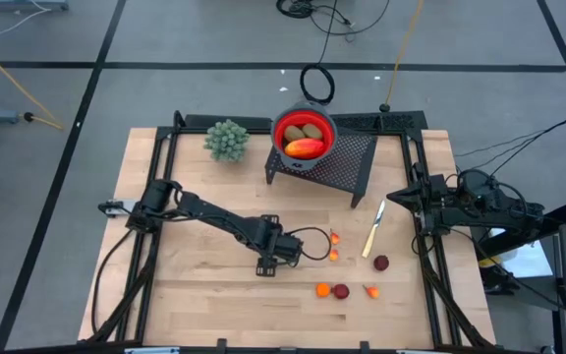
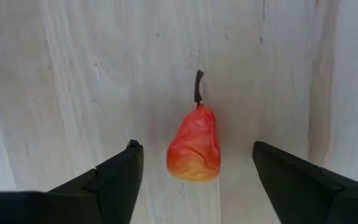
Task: Pick & Place Fruit
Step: Put the pear into the red strainer bowl
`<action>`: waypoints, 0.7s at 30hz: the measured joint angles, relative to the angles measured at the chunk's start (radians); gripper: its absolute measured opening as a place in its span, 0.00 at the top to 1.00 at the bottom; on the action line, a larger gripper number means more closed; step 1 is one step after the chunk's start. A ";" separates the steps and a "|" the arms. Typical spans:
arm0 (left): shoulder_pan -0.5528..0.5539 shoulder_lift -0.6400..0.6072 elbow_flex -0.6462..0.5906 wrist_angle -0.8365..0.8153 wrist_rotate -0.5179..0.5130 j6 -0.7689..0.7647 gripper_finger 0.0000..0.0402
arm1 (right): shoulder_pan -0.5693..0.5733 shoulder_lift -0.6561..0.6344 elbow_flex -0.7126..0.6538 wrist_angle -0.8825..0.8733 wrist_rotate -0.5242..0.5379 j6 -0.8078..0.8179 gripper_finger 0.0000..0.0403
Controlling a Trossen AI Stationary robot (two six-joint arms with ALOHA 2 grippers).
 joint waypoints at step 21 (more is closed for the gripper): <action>0.043 0.000 -0.001 0.000 0.083 0.009 0.73 | 0.000 0.000 0.000 0.000 0.000 0.000 1.00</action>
